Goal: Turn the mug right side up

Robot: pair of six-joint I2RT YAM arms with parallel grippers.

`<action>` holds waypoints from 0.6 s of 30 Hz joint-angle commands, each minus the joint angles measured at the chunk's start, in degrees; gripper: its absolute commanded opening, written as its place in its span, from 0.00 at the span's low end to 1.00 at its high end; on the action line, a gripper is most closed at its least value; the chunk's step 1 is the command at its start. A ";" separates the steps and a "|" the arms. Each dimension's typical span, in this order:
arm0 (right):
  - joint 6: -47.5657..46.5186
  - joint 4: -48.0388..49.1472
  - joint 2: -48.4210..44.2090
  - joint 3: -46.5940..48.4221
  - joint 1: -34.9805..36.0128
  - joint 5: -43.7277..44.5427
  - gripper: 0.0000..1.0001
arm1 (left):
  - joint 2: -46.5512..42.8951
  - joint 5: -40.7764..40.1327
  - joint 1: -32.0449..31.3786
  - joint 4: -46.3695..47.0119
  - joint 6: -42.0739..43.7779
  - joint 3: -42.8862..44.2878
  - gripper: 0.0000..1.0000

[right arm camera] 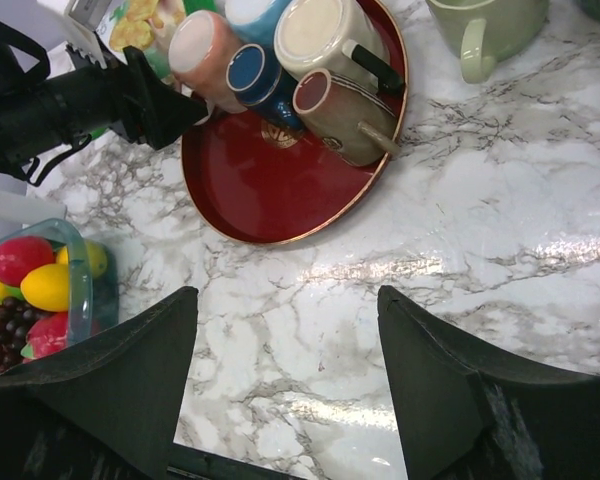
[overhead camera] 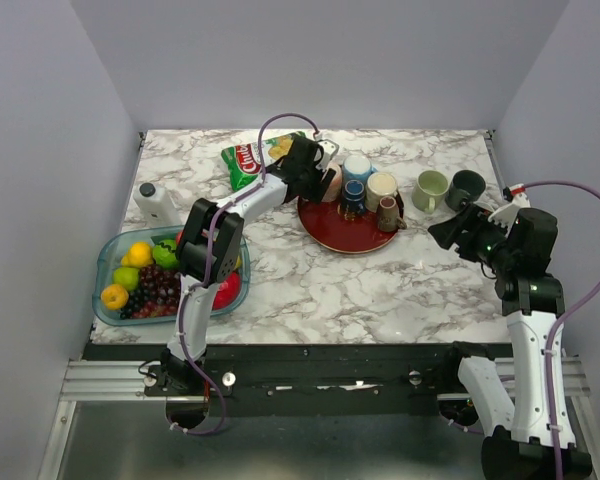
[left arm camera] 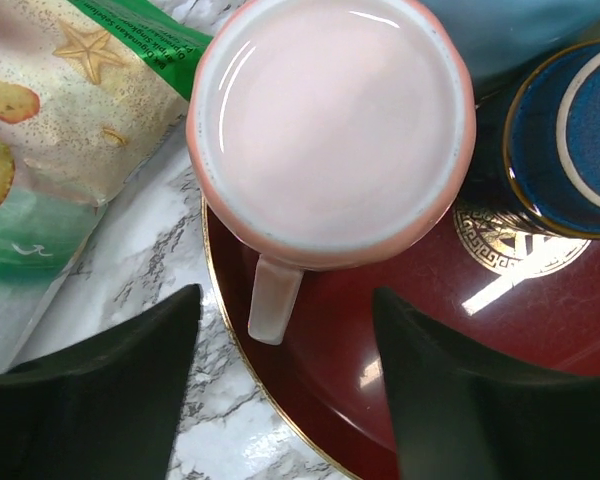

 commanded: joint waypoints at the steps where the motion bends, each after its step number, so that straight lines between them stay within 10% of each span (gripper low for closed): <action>1: 0.64 -2.55 -0.93 1.52 -0.11 -0.95 0.79 | 0.81 3.20 -0.02 0.84 0.31 1.62 0.68; 18: 0.64 -2.64 -0.93 2.05 -0.19 -1.22 0.79 | 1.95 5.49 0.07 1.28 -1.01 3.55 0.44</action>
